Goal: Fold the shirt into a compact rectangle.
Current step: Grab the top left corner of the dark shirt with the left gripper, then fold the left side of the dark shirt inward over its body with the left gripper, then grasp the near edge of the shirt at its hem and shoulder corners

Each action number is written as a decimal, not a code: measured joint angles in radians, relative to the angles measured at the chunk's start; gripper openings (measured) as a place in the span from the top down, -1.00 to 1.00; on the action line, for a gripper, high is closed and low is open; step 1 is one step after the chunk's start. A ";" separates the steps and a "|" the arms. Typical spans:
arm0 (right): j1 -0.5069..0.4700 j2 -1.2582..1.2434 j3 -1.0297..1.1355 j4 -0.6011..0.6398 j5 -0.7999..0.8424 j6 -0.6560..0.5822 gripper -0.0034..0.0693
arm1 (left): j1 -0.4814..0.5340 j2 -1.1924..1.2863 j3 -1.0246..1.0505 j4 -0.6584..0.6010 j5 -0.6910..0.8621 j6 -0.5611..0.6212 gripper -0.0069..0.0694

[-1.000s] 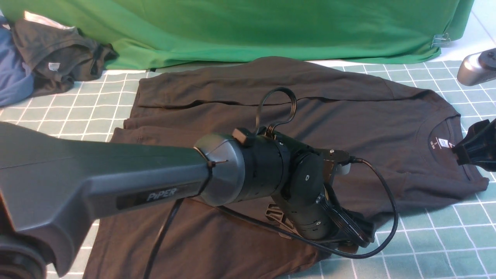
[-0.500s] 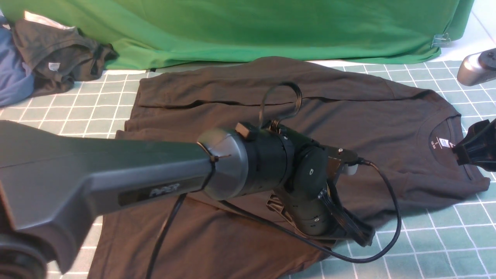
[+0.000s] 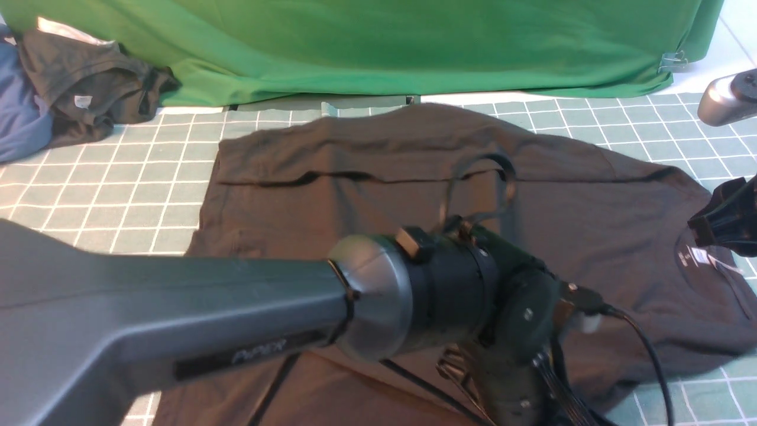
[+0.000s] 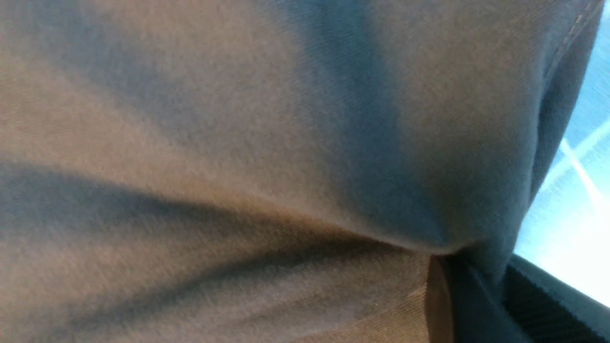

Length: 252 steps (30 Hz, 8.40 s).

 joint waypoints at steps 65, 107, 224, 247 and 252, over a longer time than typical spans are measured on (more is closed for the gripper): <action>0.000 0.000 0.000 0.000 -0.040 -0.017 0.25 | 0.984 0.194 -0.127 0.210 -0.420 0.060 -0.23; 0.000 0.000 0.000 0.000 -0.077 0.013 0.25 | 0.984 0.181 -0.147 0.159 -0.286 0.181 0.77; -0.040 0.000 -0.041 -0.066 -0.073 0.021 0.24 | 0.766 -0.460 0.437 0.098 0.158 0.051 -0.09; -0.040 0.000 -0.041 -0.066 -0.058 0.045 0.24 | 0.766 -0.619 0.792 0.233 0.172 -0.063 -0.30; -0.040 0.000 -0.041 -0.066 -0.058 0.057 0.24 | 0.766 -0.605 0.792 0.244 0.121 -0.079 -0.30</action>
